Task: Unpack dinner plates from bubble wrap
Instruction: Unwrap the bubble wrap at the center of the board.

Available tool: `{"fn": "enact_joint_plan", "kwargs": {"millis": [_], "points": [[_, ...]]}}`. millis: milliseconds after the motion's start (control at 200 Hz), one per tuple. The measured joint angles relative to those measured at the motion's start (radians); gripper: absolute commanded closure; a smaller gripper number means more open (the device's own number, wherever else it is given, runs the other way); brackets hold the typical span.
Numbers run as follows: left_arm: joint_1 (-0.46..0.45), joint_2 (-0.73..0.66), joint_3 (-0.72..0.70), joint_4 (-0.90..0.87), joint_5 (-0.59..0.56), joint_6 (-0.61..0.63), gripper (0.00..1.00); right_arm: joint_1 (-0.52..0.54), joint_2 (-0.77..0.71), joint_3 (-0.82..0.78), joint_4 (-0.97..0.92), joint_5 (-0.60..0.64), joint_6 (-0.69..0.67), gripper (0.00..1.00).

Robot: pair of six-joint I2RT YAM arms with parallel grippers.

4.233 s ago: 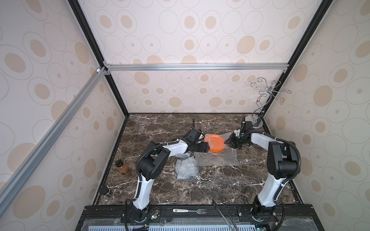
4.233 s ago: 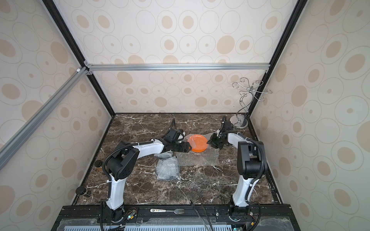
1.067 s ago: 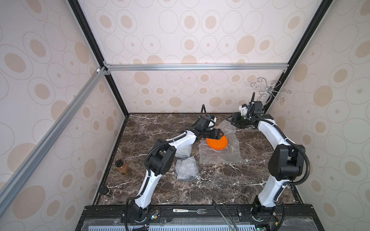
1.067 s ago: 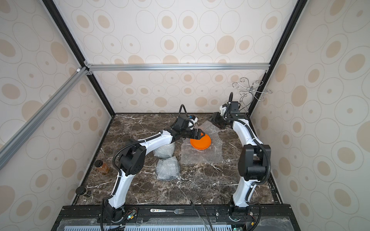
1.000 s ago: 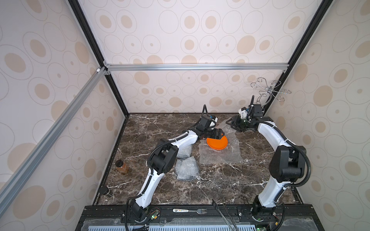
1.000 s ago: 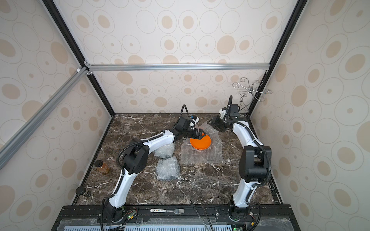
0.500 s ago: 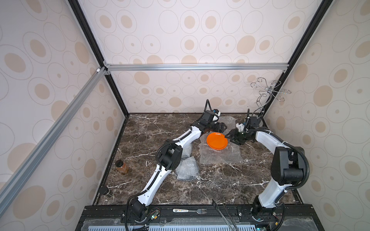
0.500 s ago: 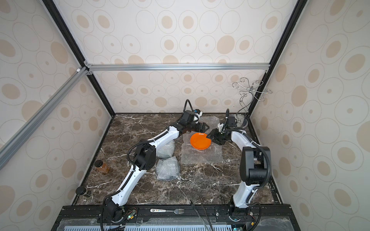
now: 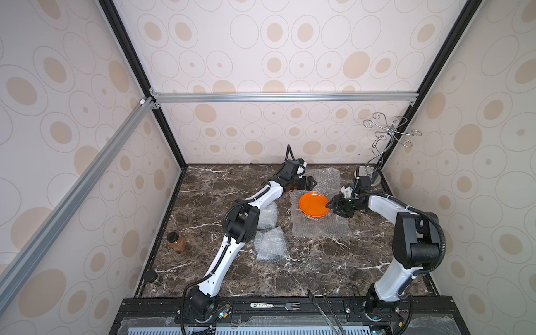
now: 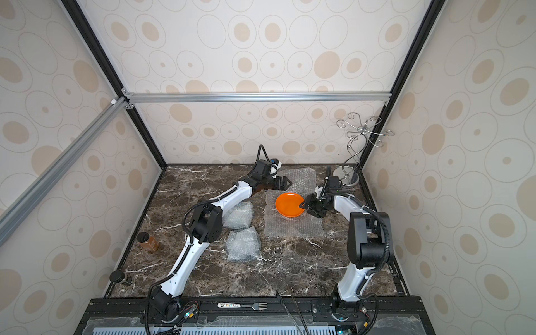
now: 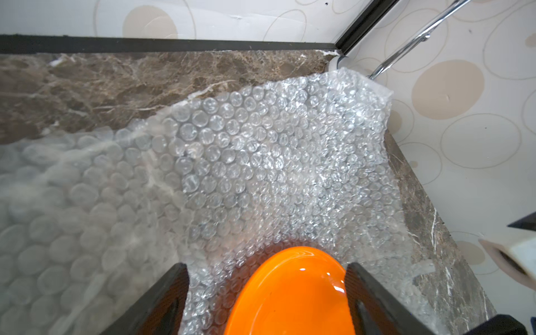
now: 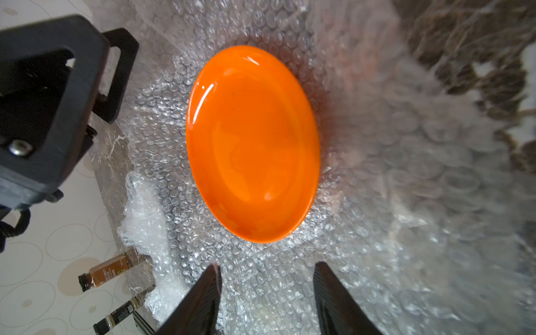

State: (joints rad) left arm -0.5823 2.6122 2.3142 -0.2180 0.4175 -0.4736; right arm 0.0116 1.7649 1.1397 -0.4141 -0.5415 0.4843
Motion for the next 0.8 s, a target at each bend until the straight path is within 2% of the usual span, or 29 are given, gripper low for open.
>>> {"fn": "enact_joint_plan", "kwargs": {"millis": [430,795], "points": [[0.010,0.005,-0.051,0.027,0.005,-0.001,0.13,0.000,0.000,-0.108,0.024,0.012,-0.004,0.46],[0.025,-0.039,-0.237,0.166,0.033,-0.027,0.13,-0.008,-0.004,-0.136,0.041,0.011,-0.012,0.46]]}}
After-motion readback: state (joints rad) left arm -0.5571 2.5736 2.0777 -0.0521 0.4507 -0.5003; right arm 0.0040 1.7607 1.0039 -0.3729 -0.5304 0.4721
